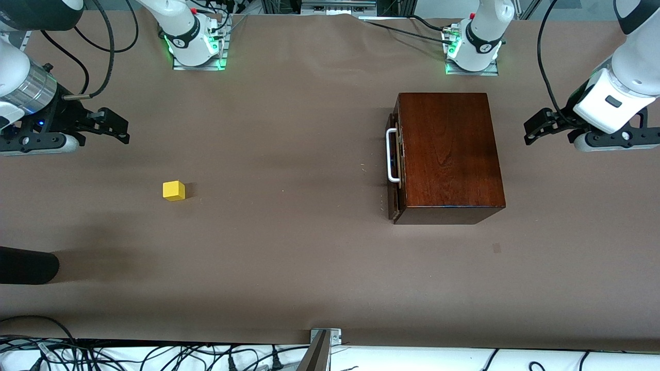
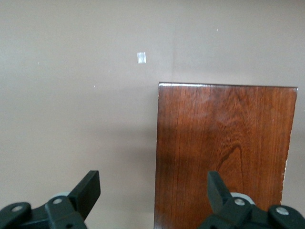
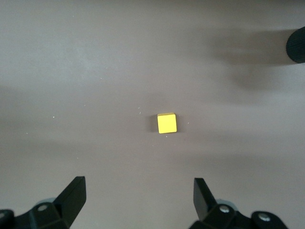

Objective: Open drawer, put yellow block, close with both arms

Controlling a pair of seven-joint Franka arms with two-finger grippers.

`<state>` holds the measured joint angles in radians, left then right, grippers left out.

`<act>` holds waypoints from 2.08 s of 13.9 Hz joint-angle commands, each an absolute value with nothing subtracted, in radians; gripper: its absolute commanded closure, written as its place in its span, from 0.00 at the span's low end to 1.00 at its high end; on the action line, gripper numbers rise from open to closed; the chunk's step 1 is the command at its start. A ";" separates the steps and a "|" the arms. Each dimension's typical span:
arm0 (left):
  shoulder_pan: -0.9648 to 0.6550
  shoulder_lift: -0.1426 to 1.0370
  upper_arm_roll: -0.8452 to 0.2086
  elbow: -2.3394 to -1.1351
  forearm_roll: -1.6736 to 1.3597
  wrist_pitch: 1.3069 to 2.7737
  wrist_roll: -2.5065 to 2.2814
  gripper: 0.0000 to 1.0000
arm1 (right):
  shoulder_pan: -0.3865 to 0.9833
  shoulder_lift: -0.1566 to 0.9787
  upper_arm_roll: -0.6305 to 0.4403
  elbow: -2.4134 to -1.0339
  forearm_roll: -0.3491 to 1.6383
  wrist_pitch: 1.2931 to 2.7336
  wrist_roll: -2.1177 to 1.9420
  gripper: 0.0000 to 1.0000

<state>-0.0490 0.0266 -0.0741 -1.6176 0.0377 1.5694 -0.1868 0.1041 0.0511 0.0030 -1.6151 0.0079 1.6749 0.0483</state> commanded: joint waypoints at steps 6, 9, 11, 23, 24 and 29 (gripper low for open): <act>-0.052 0.135 -0.244 -1.582 0.037 1.396 -0.183 0.00 | 0.087 0.044 0.015 -1.611 0.025 1.658 0.043 0.00; -0.055 0.201 -0.339 -1.507 0.026 1.477 -0.186 0.00 | 0.087 0.044 0.014 -1.611 0.025 1.658 0.043 0.00; -0.095 0.259 -0.354 -1.430 0.023 1.479 -0.218 0.00 | 0.087 0.044 0.015 -1.611 0.025 1.658 0.043 0.00; -0.394 0.526 -0.348 -1.383 0.213 1.720 -0.632 0.00 | 0.086 0.044 0.012 -1.611 0.025 1.655 0.040 0.00; -0.408 0.531 -0.348 -1.402 0.242 1.718 -0.682 0.00 | 0.086 0.043 0.012 -1.612 0.022 1.655 0.040 0.00; -0.426 0.497 -0.351 -1.551 0.270 1.717 -0.756 0.00 | 0.087 0.043 0.015 -1.611 0.017 1.638 0.040 0.00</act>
